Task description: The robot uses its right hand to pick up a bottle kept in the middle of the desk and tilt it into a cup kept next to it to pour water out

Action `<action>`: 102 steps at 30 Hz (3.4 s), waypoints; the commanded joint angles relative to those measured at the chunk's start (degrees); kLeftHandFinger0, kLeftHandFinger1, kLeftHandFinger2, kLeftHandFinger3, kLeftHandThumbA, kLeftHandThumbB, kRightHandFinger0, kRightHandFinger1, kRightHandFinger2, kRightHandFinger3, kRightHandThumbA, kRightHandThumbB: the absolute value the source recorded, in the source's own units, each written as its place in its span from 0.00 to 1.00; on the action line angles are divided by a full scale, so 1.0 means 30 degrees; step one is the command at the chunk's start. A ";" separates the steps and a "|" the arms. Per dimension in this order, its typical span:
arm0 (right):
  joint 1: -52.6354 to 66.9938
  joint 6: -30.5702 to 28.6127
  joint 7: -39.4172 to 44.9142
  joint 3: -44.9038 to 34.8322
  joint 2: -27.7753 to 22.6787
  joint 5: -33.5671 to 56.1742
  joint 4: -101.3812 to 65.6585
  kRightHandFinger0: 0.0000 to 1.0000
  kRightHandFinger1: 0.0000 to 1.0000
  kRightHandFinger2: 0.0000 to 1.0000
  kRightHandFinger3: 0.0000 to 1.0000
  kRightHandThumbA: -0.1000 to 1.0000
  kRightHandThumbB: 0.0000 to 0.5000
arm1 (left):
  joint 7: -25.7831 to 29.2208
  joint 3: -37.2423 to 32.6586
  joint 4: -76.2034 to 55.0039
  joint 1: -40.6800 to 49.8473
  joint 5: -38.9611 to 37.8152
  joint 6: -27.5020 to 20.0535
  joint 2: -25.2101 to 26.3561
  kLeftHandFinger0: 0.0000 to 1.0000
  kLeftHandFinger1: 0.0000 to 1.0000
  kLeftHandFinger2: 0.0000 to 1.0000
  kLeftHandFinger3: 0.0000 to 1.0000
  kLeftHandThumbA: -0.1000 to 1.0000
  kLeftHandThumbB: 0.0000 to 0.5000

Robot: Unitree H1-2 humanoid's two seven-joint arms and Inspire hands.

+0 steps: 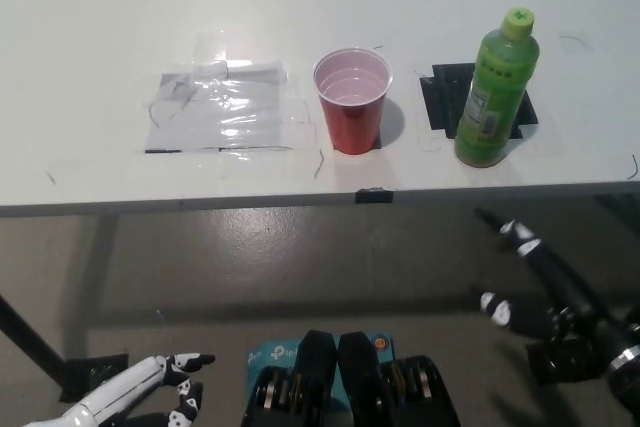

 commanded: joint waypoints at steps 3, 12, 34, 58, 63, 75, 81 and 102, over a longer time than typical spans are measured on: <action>-0.1173 0.0035 -0.1123 -0.2157 0.0166 0.0252 -0.1043 1.00 1.00 1.00 1.00 0.70 0.73 | -0.0530 0.0273 -0.0550 -0.0054 0.0367 0.0419 0.0239 1.00 1.00 1.00 1.00 1.00 0.78; -0.3416 0.2315 -0.2861 -0.3599 0.0868 -0.2011 -0.0196 1.00 1.00 1.00 1.00 0.97 1.00 | -0.0685 0.0218 -0.0596 0.0362 0.0702 0.0419 0.0106 1.00 1.00 1.00 1.00 1.00 0.76; -0.9619 0.3053 -0.4347 -0.2873 0.2723 -0.2411 0.8790 1.00 1.00 1.00 1.00 1.00 1.00 | -0.1315 0.0488 -0.0457 0.0149 0.0596 0.0419 -0.0335 1.00 1.00 1.00 1.00 1.00 0.73; -1.2359 0.3710 -0.8220 -0.3399 0.6150 -0.2430 1.1677 1.00 1.00 1.00 1.00 0.79 0.79 | -0.1938 0.0000 -0.0270 -0.0276 0.0891 0.0419 -0.0598 1.00 1.00 1.00 1.00 1.00 0.74; -1.2775 0.1248 -1.0075 -0.4537 0.6358 -0.2247 1.3813 0.92 1.00 1.00 1.00 0.68 0.32 | -0.2059 0.0031 -0.0410 -0.0232 0.0965 0.0419 -0.0629 1.00 1.00 1.00 1.00 1.00 0.73; -1.3419 -0.2943 -1.4368 -0.3432 0.5046 -0.4163 1.6586 0.00 0.00 0.02 0.18 0.00 0.01 | -0.2158 0.0014 -0.0416 -0.0227 0.1193 0.0419 -0.0606 1.00 1.00 1.00 1.00 1.00 0.77; -1.3144 -0.4065 -1.4228 -0.2960 0.4765 -0.3919 1.6438 0.00 0.00 0.07 0.14 0.00 0.04 | -0.2179 0.0039 -0.0377 -0.0208 0.1100 0.0419 -0.0626 1.00 1.00 1.00 1.00 1.00 0.72; -1.2740 -0.5502 -1.1685 0.2496 0.1763 -0.6804 1.4214 0.00 0.00 0.06 0.24 0.00 0.16 | -0.2717 0.0052 -0.0284 -0.0537 0.1360 0.0419 -0.0486 1.00 1.00 1.00 1.00 1.00 0.70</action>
